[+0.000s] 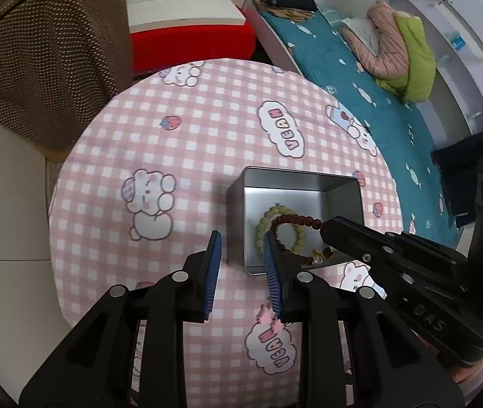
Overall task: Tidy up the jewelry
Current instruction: 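Lower the red bead bracelet into the tray and open the right gripper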
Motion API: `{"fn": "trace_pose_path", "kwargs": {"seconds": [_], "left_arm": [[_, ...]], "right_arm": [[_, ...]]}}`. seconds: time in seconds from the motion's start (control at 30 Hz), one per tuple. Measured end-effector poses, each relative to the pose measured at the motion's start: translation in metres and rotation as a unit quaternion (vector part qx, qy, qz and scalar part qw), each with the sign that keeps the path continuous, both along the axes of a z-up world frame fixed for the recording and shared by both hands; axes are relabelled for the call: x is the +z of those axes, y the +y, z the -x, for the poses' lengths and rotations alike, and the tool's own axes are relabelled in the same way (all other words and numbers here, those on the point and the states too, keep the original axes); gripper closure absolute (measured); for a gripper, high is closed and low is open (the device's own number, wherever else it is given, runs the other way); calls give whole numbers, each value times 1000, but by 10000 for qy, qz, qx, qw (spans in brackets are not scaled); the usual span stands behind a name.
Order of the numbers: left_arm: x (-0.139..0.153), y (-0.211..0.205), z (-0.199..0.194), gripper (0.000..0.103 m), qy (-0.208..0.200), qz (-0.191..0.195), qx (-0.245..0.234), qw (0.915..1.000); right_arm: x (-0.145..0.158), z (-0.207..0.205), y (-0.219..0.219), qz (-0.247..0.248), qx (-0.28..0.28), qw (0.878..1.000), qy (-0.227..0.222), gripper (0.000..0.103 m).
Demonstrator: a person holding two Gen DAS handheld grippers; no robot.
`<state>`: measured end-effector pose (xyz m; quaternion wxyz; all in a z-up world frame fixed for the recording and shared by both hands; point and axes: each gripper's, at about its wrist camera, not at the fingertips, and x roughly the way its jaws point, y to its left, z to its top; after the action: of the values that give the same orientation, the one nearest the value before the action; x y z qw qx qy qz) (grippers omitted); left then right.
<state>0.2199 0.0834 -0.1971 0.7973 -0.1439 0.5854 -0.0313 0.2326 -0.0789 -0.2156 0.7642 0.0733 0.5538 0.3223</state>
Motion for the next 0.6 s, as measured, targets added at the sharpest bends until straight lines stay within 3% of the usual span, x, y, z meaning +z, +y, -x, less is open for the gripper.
{"fn": "trace_pose_path", "kwargs": {"seconds": [0.1, 0.2, 0.43, 0.6], "left_arm": [[-2, 3, 3, 77, 32, -21, 76, 10000], [-3, 3, 7, 77, 47, -67, 91, 9999], [-2, 0, 10, 77, 12, -71, 38, 10000], [1, -5, 14, 77, -26, -99, -8, 9999]], "right_arm": [[-12, -5, -3, 414, -230, 9987, 175, 92], [-15, -6, -14, 408, -408, 9979, 283, 91], [-5, 2, -26, 408, -495, 9979, 87, 87], [4, 6, -26, 414, -550, 9976, -19, 76]]}}
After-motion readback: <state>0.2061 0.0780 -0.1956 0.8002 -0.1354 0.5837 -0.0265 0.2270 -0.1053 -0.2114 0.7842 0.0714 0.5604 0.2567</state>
